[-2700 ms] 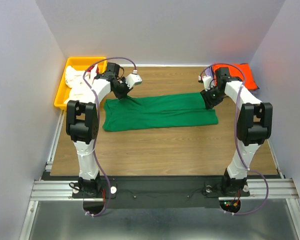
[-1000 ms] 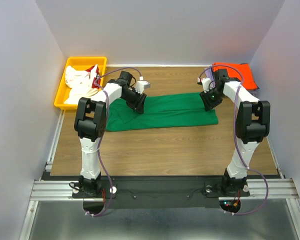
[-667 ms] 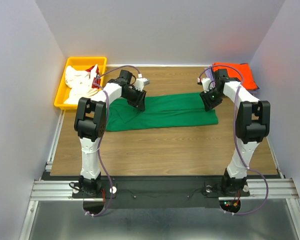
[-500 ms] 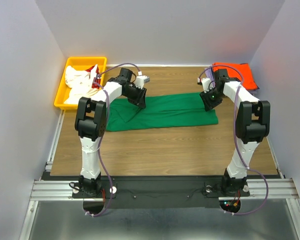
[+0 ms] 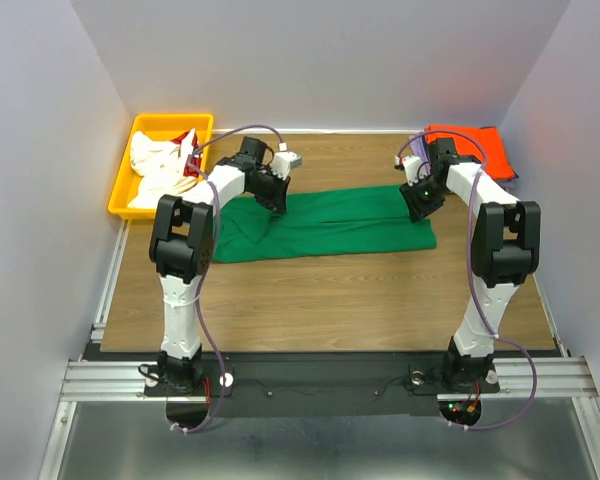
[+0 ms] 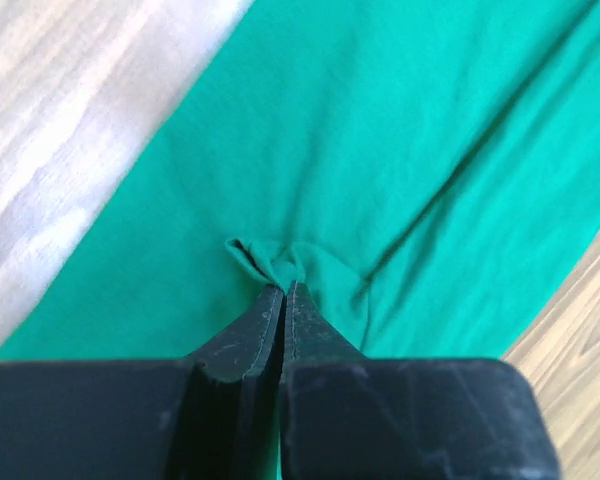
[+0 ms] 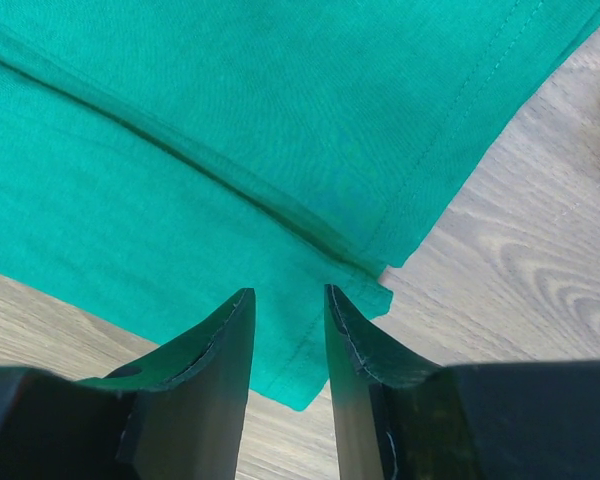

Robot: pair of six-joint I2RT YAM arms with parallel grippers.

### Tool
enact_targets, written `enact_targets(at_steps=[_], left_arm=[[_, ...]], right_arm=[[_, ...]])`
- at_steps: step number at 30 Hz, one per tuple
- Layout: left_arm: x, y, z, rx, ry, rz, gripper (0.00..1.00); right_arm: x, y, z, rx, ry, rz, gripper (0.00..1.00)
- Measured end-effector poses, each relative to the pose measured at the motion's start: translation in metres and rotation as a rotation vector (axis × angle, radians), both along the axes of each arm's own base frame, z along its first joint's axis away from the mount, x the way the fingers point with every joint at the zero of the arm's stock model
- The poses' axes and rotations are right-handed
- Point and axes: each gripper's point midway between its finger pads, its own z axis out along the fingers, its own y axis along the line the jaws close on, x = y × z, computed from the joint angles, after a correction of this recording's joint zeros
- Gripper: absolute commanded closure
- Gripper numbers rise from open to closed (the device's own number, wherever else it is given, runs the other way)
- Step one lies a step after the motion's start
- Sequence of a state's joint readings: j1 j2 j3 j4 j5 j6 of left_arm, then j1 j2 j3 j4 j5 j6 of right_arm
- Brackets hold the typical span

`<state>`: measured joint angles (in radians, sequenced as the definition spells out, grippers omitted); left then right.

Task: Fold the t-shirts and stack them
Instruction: Fold the tshirt

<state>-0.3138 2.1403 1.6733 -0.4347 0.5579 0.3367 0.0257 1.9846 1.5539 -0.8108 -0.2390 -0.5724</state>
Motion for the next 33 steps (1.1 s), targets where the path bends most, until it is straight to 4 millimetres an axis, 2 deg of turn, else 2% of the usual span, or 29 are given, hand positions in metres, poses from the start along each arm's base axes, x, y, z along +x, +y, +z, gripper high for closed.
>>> enact_targets(at_steps=[4, 7, 8, 11, 14, 16, 18, 22, 24, 25, 26, 29, 31, 33], left_arm=[[-0.025, 0.001, 0.004, 0.057, -0.065, -0.081, 0.89], [-0.039, -0.01, 0.01, 0.077, -0.118, -0.147, 0.75], [-0.041, -0.014, 0.011, 0.079, -0.133, -0.16, 0.68], [-0.044, -0.029, 0.009, 0.08, -0.172, -0.201, 0.58], [-0.046, -0.033, 0.006, 0.088, -0.181, -0.209, 0.51], [-0.045, -0.034, 0.006, 0.094, -0.189, -0.207, 0.37], [-0.044, -0.033, 0.006, 0.1, -0.192, -0.207, 0.34], [-0.042, -0.027, 0.009, 0.113, -0.2, -0.2, 0.34], [-0.044, -0.021, 0.017, 0.113, -0.209, -0.194, 0.39], [-0.046, -0.014, 0.027, 0.111, -0.223, -0.187, 0.41], [-0.048, -0.007, 0.036, 0.108, -0.237, -0.178, 0.48], [-0.054, 0.022, 0.075, 0.112, -0.321, -0.142, 0.61], [-0.055, 0.038, 0.093, 0.127, -0.372, -0.119, 0.62], [-0.056, 0.052, 0.099, 0.157, -0.4, -0.105, 0.6]], right_arm=[[-0.001, 0.0, -0.001, 0.0, 0.003, 0.0, 0.61], [-0.004, 0.0, -0.004, 0.0, 0.013, 0.0, 0.61], [-0.004, 0.0, -0.004, 0.0, 0.013, 0.0, 0.61], [-0.004, 0.0, -0.004, 0.001, 0.013, 0.0, 0.61], [-0.004, 0.0, -0.004, 0.001, 0.013, 0.0, 0.61], [-0.004, 0.0, -0.004, 0.001, 0.013, 0.0, 0.61], [-0.004, 0.001, -0.004, 0.004, 0.013, 0.0, 0.61], [-0.004, 0.002, -0.004, 0.009, 0.014, 0.001, 0.61], [-0.004, 0.002, -0.004, 0.013, 0.013, 0.003, 0.61], [-0.004, 0.003, -0.004, 0.015, 0.014, 0.003, 0.61], [-0.004, 0.003, -0.004, 0.017, 0.014, 0.004, 0.61], [-0.004, 0.004, -0.003, 0.021, 0.013, 0.005, 0.61], [-0.004, 0.004, -0.003, 0.023, 0.014, 0.006, 0.61], [-0.004, 0.004, -0.003, 0.024, 0.014, 0.004, 0.61]])
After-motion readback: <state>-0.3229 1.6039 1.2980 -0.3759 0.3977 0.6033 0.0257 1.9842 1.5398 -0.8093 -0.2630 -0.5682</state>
